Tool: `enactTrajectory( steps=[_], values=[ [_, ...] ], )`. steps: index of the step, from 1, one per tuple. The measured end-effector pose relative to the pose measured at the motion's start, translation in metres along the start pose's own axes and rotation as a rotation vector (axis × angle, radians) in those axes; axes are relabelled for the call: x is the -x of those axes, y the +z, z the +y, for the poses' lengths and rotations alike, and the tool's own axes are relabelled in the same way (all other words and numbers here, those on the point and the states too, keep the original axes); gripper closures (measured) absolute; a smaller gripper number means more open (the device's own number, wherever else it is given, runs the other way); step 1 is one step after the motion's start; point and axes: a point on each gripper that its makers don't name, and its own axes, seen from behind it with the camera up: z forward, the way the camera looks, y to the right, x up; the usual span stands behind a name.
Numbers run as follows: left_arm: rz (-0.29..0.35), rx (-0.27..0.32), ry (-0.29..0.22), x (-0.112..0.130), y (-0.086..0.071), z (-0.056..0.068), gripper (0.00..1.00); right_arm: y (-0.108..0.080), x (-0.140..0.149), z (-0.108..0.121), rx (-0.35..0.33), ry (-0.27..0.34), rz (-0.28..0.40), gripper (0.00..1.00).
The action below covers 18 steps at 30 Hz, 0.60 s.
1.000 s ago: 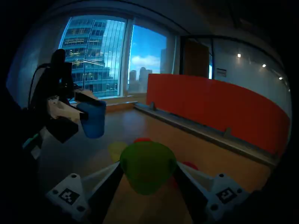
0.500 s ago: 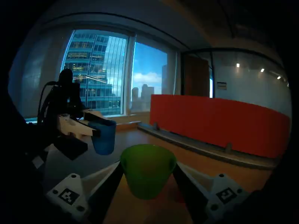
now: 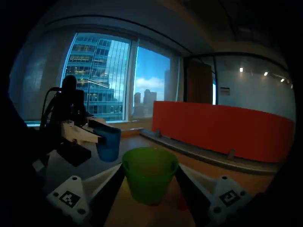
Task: Pour water
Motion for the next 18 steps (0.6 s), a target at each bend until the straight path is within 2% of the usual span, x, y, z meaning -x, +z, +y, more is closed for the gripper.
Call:
enactTrajectory(
  steps=[18],
  values=[
    [0.008,0.002,0.023,-0.0063,0.0012,0.0014,0.1,-0.0023,-0.0091,-0.0018,-0.004,-0.037,0.002,0.08]
  ],
)
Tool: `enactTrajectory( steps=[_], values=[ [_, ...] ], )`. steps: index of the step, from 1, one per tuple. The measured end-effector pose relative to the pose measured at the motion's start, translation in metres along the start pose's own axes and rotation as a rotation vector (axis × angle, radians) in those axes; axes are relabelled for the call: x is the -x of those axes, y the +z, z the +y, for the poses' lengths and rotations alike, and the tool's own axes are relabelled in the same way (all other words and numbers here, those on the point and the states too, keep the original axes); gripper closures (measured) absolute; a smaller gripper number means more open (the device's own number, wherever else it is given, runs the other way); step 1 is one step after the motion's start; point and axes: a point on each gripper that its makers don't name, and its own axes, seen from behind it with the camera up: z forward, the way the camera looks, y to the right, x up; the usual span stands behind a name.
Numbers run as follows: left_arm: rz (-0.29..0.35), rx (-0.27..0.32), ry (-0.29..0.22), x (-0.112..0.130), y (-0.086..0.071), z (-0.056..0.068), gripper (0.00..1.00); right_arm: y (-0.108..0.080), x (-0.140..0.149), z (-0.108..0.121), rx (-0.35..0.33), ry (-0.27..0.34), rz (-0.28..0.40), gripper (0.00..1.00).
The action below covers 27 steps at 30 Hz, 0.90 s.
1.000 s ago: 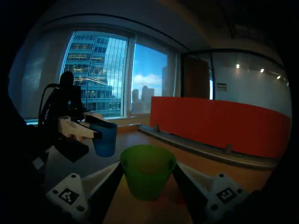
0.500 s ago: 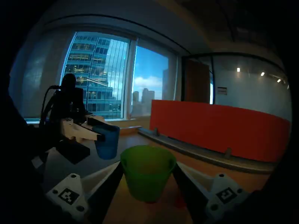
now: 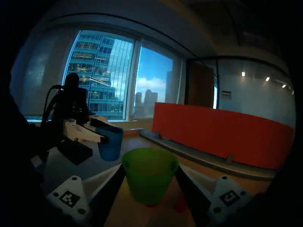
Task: Pour water
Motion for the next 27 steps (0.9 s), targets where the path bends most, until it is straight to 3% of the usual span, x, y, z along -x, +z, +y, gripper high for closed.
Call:
enactTrajectory(
  steps=[14,27],
  values=[
    [0.02,-0.012,0.059,-0.019,0.003,-0.002,0.1,0.001,-0.002,-0.015,-0.045,-0.003,0.0,0.09],
    [0.029,-0.039,0.211,-0.047,0.001,0.0,0.1,0.008,0.006,-0.039,-0.1,0.003,-0.005,0.09]
  ],
)
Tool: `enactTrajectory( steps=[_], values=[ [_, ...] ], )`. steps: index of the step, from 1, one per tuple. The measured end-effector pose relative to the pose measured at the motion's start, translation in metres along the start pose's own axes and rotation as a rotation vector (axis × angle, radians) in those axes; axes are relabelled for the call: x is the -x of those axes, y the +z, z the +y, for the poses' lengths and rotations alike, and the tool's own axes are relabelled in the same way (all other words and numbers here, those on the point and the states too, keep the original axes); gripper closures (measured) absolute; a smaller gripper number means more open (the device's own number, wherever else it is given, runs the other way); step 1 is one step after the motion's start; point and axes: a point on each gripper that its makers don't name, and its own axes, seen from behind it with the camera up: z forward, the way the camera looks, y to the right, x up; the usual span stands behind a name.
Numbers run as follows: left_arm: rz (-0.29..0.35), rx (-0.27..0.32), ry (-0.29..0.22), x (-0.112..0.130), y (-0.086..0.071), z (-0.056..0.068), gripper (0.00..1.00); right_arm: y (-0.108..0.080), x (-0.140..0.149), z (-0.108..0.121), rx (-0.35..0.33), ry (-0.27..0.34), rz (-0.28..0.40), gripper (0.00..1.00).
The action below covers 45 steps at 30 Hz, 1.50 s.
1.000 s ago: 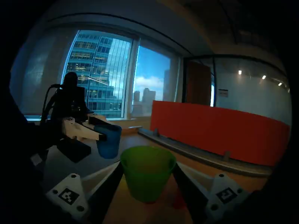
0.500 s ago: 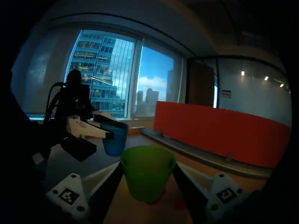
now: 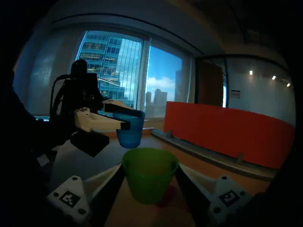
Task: Pour water
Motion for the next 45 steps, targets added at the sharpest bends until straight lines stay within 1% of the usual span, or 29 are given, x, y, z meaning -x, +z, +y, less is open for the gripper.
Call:
enactTrajectory(
  steps=[5,14,20,29,38,45],
  values=[
    [0.003,-0.013,0.067,-0.013,-0.001,-0.001,0.1,0.005,0.002,-0.009,-0.022,0.002,0.0,0.09],
    [0.008,-0.022,0.198,-0.037,0.003,0.003,0.1,0.012,0.005,-0.025,-0.063,0.001,-0.004,0.09],
    [0.012,-0.031,0.277,-0.048,0.006,0.005,0.1,0.019,0.007,-0.033,-0.085,0.003,-0.005,0.09],
    [0.004,-0.043,0.391,-0.056,0.01,0.011,0.1,0.027,0.005,-0.042,-0.112,0.007,0.001,0.09],
    [-0.019,-0.046,0.498,-0.059,0.011,0.017,0.1,0.032,0.004,-0.047,-0.13,0.006,0.003,0.09],
    [-0.028,-0.053,0.565,-0.061,0.011,0.02,0.1,0.034,0.005,-0.047,-0.135,0.009,0.003,0.09]
  ],
)
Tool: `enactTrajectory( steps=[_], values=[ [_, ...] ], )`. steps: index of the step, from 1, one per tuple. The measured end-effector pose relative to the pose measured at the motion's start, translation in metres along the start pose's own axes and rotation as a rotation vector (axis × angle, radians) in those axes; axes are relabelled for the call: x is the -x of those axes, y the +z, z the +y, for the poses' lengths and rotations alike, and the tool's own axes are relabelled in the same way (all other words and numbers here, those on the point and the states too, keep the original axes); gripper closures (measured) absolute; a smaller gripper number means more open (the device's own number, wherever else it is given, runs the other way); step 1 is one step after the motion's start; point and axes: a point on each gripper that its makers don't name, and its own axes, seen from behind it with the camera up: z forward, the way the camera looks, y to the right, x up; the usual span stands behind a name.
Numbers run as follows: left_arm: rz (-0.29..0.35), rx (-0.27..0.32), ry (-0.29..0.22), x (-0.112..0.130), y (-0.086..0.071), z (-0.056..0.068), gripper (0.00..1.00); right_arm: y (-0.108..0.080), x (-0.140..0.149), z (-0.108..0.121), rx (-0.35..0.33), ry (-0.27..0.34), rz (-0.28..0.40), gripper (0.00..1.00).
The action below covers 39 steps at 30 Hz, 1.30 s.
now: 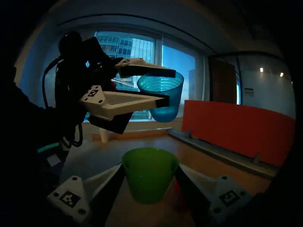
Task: Pour water
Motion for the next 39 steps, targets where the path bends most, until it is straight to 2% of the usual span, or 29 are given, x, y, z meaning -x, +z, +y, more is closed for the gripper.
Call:
enactTrajectory(
  steps=[9,18,39],
  values=[
    [-0.012,-0.003,0.065,-0.002,0.003,0.002,0.1,0.003,-0.001,-0.001,-0.007,0.0,0.0,0.09],
    [-0.025,-0.01,0.131,-0.001,0.005,-0.001,0.1,0.003,0.0,0.003,-0.008,0.0,-0.001,0.09],
    [-0.03,-0.025,0.279,-0.018,0.007,-0.008,0.1,0.002,0.001,0.012,-0.001,0.002,0.002,0.1]
  ],
)
